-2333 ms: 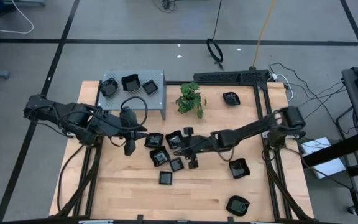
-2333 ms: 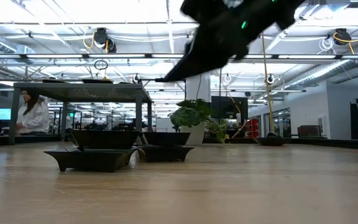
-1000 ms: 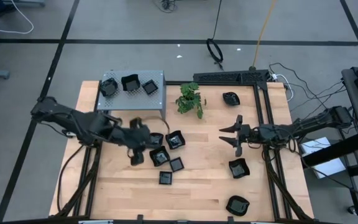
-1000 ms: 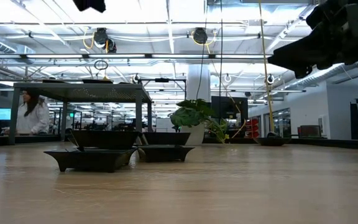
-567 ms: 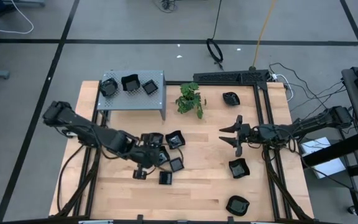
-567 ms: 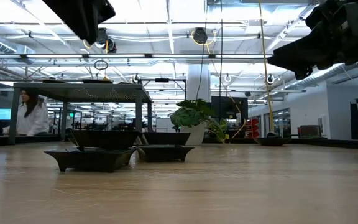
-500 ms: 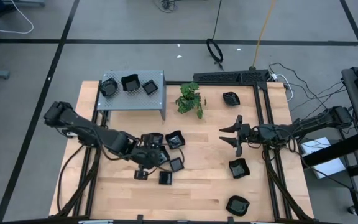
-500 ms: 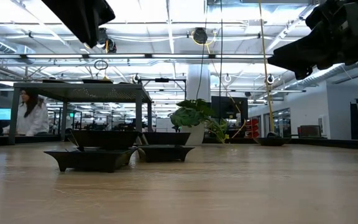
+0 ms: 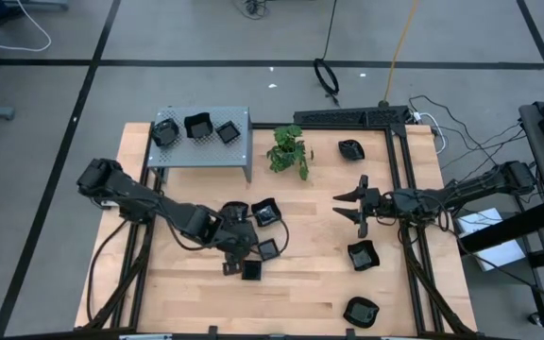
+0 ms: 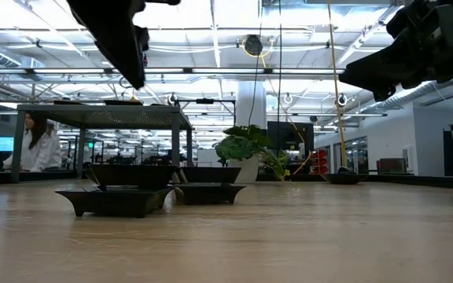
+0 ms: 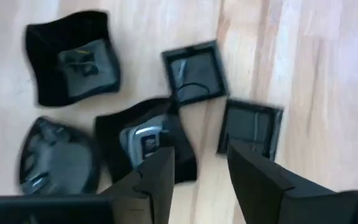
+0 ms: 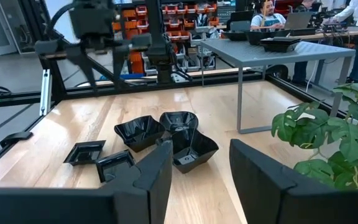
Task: Pick & Place Mini shaped plates
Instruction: Stack the black square plate on top of the black square plate on the shelf
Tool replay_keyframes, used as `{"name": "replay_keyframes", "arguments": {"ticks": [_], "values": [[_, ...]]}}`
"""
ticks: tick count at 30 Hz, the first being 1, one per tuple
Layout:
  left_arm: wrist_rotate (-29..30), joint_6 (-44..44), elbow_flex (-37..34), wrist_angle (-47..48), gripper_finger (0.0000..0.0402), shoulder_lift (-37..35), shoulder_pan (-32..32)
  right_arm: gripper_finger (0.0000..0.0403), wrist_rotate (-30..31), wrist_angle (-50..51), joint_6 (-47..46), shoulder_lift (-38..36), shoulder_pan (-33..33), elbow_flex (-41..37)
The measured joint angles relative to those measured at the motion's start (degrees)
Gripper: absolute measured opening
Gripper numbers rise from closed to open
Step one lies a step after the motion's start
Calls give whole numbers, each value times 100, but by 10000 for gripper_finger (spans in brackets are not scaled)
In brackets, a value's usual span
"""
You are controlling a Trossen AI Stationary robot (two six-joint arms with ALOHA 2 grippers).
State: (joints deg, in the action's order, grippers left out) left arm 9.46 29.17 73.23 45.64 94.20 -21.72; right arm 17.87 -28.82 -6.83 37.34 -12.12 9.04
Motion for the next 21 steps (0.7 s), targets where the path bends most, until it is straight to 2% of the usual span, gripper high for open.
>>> {"name": "replay_keyframes", "arguments": {"ticks": [5, 9, 15, 21], "values": [[-7, 163, 0, -624, 180, 365, 11, 148, 0, 4, 0, 0, 0, 0], [-2, 589, 0, -778, 198, 660, 18, 145, 0, 31, 0, 2, 0, 0], [18, 711, 0, -682, 206, 1149, -17, 147, 0, 37, 0, 1, 0, 0], [508, 984, 0, -168, 207, 1413, -12, 147, -2, 39, 0, 2, 0, 0]]}}
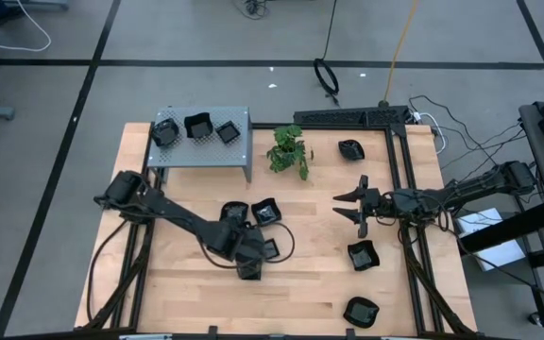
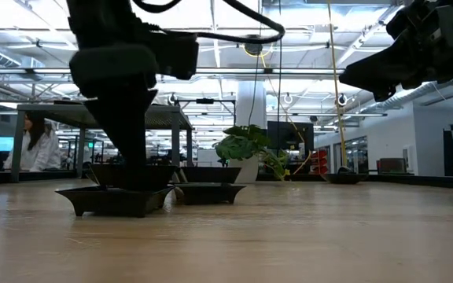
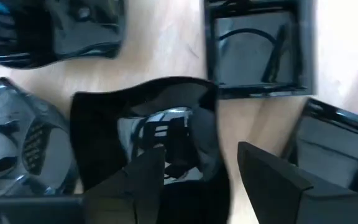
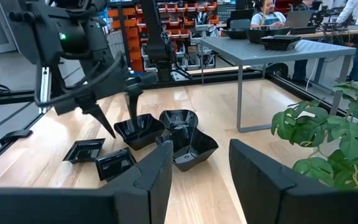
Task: Pick & Place Mini shaped plates
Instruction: Stack the black square plate on top of the black square plate on the shelf
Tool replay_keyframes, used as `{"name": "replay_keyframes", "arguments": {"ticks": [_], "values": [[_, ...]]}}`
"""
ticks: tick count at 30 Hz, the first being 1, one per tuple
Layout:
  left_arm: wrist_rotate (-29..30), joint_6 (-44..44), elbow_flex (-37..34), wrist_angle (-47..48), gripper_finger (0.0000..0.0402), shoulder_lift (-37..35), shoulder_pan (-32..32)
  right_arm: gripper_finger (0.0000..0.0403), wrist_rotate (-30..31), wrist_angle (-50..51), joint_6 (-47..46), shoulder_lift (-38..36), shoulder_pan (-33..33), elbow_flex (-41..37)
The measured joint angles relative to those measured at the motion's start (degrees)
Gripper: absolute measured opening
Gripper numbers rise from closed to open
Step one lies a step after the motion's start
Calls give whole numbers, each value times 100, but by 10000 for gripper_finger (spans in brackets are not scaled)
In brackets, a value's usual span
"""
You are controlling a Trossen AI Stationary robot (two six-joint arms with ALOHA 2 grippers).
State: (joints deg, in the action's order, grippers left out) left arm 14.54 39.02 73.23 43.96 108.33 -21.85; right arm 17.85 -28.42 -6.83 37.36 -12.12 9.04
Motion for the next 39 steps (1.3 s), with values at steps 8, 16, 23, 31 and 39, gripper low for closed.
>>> {"name": "replay_keyframes", "arguments": {"ticks": [8, 16, 23, 31, 39], "values": [[177, 32, 2, -77, 207, 94, -2, 146, 0, -2, 0, 0, 2, 0], [237, 25, 7, -31, 206, 261, 86, 147, 0, 4, 0, 0, 2, 0], [355, -169, 1, -26, 132, 351, 119, 147, 0, -6, 0, -2, 2, -62], [-108, -191, 7, -42, 9, 302, 120, 149, 0, -5, 1, -2, 2, -310], [-231, -151, 218, 317, 6, 113, -12, 145, 0, -3, 2, 18, 2, -709]]}}
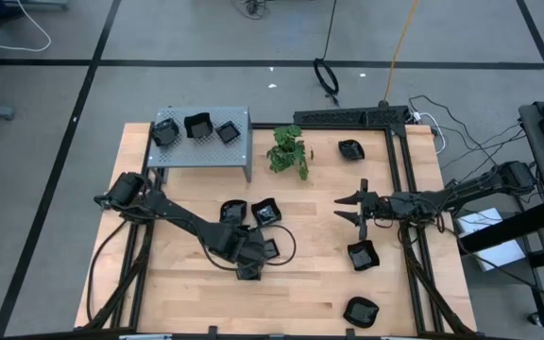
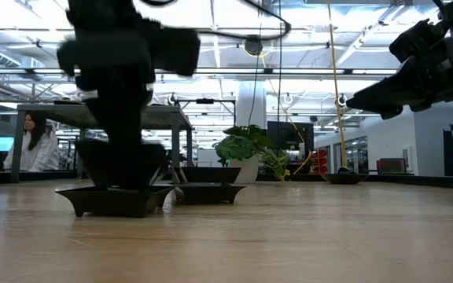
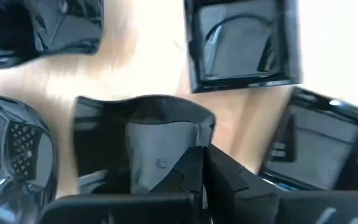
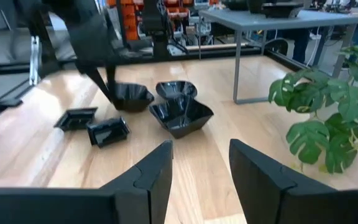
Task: Pick & Place Mini shaped plates
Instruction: Stack the black square plate on top of the black square plate on the shelf
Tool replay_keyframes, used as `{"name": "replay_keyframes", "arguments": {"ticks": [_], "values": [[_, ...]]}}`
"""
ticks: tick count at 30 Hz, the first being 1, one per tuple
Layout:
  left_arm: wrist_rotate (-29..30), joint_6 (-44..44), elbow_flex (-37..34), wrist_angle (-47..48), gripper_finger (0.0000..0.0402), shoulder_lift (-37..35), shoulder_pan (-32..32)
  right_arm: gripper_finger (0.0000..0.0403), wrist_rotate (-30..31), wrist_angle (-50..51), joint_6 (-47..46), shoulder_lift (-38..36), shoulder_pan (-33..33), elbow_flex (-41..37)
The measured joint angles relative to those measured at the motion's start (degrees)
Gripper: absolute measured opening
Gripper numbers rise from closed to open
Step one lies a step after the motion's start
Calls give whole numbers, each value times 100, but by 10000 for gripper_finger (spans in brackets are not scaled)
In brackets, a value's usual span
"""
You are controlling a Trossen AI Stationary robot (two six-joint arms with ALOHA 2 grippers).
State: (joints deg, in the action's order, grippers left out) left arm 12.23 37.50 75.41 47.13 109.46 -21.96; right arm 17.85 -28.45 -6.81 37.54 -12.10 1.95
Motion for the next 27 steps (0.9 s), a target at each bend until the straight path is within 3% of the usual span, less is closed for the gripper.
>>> {"name": "replay_keyframes", "arguments": {"ticks": [8, 15, 23, 27], "values": [[196, 18, 29, -60, 6, -827, -63, 146, 0, 160, 0, 24, 0, -95], [1271, -511, 29, -31, 5, -1900, -87, 143, 2, 168, 0, 35, 0, -106], [3206, -1934, 32, -20, 7, -3006, 189, 144, 0, 171, -2, 37, 0, -108], [3414, -2419, 34, 74, 9, -3396, 777, 142, 2, 171, 0, 37, 0, -111]]}}
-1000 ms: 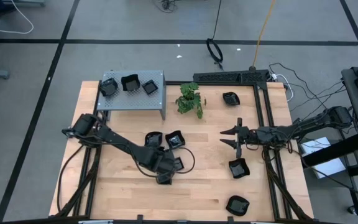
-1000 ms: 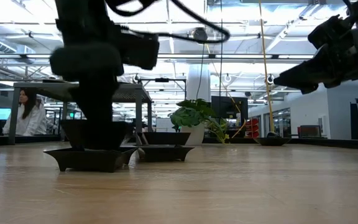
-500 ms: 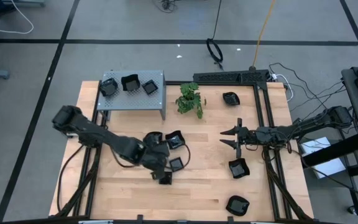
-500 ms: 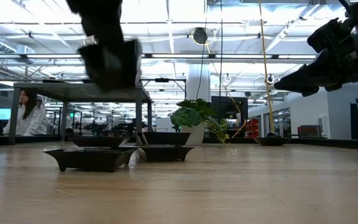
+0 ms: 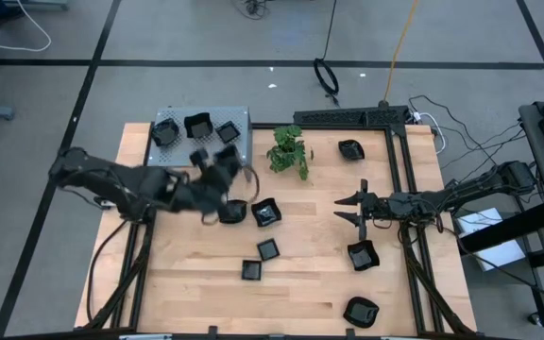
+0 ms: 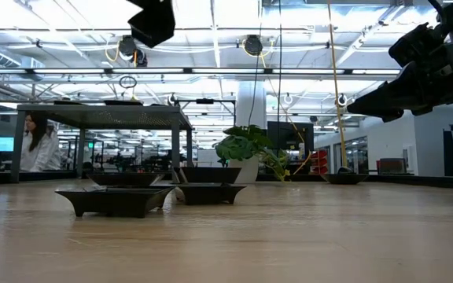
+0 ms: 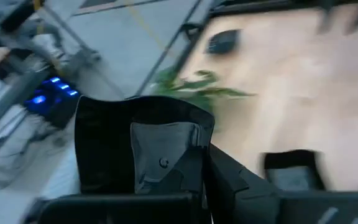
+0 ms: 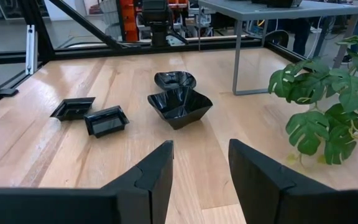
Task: Pick & Place Mini shaped plates
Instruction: Stack the black square plate on top of the black square plate on the shelf
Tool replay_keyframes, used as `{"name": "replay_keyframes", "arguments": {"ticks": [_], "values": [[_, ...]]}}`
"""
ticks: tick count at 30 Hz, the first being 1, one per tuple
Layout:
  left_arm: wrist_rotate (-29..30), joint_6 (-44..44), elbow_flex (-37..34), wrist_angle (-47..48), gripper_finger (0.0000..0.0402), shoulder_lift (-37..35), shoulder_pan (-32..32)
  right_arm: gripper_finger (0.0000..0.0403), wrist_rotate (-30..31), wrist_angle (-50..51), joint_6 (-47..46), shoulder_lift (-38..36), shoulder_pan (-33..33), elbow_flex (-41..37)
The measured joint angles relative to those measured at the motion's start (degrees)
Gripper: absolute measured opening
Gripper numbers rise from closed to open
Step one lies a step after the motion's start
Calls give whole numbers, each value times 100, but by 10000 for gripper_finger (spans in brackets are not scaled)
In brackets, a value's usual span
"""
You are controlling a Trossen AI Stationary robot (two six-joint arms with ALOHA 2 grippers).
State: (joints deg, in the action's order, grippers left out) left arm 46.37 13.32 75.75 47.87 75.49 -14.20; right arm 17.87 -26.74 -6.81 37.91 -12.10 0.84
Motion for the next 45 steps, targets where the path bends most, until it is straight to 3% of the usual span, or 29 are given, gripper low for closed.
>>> {"name": "replay_keyframes", "arguments": {"ticks": [4, 12, 19, 23, 26, 34, 45], "values": [[-191, -559, 0, 319, 5, -244, 899, 145, 0, 0, -2, 0, 0, 0], [-1539, -2146, 2, 1092, 6, -215, 2906, 142, 0, 0, -2, 0, 0, -4], [-1674, -2969, 2, 1231, 4, -171, 4083, 145, 0, 0, -1, 0, 0, -4], [-2155, -3030, 0, 1245, 9, -160, 4606, 142, 0, 0, 0, 0, 0, -4], [-2521, -3176, 0, 1189, 4, -136, 4876, 143, -1, 0, 0, 0, -1, -4], [-2575, -3306, 0, 1189, 4, 78, 5226, 143, -1, 1, -2, 0, 0, -4], [-2701, -3281, -4, 1198, 12, 429, 5243, 145, 0, 0, -1, -2, 0, -4]]}}
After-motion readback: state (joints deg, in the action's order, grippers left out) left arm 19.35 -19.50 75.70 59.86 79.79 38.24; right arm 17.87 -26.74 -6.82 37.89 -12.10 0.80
